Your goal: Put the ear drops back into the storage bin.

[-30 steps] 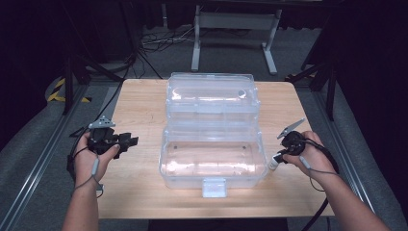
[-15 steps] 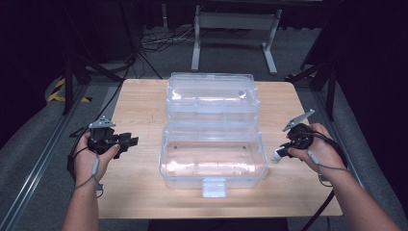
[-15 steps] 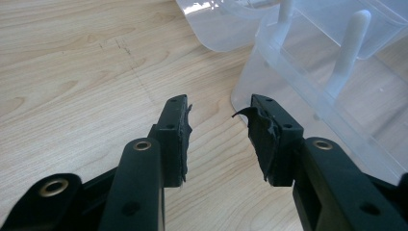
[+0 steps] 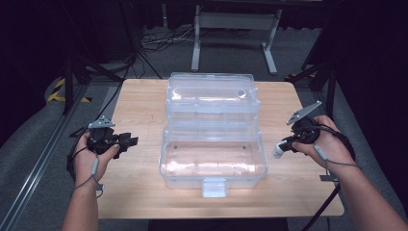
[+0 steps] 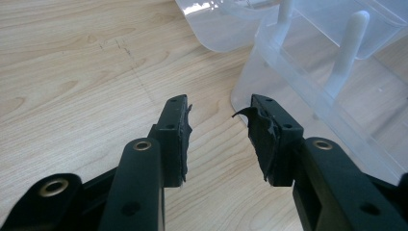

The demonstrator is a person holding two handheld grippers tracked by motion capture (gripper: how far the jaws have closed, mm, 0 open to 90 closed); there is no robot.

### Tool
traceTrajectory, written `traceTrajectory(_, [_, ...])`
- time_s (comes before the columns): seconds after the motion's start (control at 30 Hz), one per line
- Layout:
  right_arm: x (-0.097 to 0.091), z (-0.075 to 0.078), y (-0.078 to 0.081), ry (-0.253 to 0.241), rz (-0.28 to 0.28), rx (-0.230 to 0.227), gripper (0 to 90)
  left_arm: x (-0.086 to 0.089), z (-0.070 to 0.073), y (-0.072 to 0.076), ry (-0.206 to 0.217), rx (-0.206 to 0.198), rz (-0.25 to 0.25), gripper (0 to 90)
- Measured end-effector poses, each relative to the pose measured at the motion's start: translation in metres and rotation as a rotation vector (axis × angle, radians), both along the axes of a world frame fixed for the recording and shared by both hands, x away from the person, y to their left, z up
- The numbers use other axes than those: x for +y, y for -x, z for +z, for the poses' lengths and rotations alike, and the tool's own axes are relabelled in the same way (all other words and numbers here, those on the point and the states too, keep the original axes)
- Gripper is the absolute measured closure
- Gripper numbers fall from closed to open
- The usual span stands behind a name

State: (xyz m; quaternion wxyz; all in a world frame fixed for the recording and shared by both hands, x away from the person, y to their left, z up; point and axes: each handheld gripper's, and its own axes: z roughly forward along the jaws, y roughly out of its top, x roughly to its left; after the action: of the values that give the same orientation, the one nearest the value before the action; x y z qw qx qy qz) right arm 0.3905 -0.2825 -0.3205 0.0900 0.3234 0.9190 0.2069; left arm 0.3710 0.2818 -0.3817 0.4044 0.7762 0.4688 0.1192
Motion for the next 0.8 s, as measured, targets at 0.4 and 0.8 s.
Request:
traceTrajectory(0.4, [0.006, 0.021, 0.008, -0.012, 0.064, -0.02, 71.7, 0.0, 0.0, 0.0, 0.0, -0.002, -0.001, 59.5])
traceTrajectory(0.8, [0.028, 0.039, 0.02, -0.038, 0.166, -0.034, 71.7, 0.0, 0.001, 0.001, 0.0, -0.002, -0.002, 59.5])
